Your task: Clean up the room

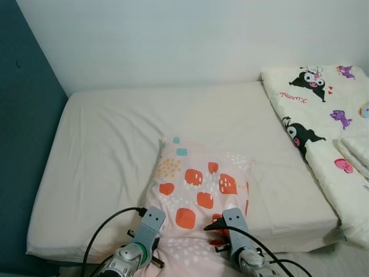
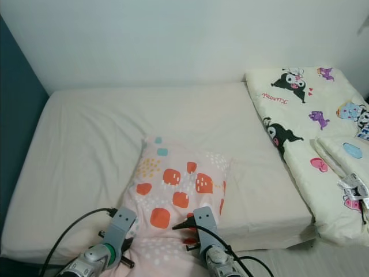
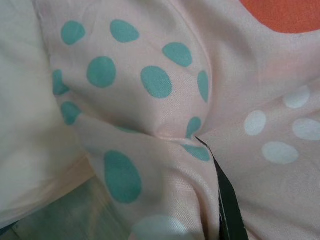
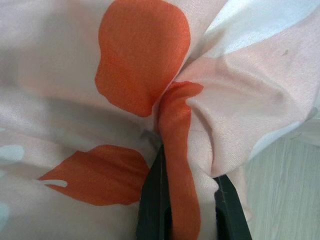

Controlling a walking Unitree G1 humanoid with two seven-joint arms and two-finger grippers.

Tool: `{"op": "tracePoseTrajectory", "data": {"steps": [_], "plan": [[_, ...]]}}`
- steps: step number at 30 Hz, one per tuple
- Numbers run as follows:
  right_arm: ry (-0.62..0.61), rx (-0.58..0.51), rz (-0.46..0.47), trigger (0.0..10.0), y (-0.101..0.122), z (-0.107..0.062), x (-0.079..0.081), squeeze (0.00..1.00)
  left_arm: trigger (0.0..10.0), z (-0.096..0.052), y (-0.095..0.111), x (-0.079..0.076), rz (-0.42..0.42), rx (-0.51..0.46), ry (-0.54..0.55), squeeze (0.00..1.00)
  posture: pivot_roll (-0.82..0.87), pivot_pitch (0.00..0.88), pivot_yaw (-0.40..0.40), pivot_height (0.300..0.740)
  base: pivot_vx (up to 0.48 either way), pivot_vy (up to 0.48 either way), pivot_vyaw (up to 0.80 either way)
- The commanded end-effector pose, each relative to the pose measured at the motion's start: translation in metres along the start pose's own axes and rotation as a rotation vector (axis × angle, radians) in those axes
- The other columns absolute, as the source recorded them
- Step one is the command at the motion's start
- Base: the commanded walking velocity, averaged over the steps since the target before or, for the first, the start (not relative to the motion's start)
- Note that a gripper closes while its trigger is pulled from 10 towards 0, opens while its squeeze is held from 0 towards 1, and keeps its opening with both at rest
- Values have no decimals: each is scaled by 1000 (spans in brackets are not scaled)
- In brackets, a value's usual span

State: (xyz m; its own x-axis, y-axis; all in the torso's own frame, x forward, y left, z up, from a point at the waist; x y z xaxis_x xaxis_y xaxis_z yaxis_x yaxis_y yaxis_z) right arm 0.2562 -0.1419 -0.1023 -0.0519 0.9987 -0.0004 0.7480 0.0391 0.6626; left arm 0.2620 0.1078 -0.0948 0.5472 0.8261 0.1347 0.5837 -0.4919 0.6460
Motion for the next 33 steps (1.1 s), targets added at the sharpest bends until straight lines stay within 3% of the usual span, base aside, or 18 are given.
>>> {"op": "tracePoseTrajectory", "data": {"steps": [1, 33], "plan": [[-25, 94, 7, 10000, -28, -4, -9, 0, 10000, -4, -26, -2, 3, 87, -8, 0, 30, 65, 28, 740, 0, 0, 0], [-17, 99, 6, 10000, -28, -4, -7, 0, 10000, -4, -27, 0, -1, 97, -2, 0, 31, 63, 28, 740, 0, 0, 0]]}}
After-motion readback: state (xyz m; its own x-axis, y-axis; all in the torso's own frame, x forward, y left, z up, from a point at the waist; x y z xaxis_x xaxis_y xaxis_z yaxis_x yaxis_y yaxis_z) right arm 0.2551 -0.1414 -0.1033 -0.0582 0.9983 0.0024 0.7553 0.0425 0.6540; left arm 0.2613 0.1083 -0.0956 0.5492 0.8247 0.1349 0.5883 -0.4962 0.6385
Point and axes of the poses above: a point about 5 cm out from each wrist's last joint towards the gripper, its own z axis pointing out of the wrist towards the gripper, its own y axis along the axis of the wrist's last joint, x = y × z, the point moved 5 cm from there along z, pointing out of the wrist towards the gripper, and after that the axes turned 9 degrees about z, right-handed, at the moved point
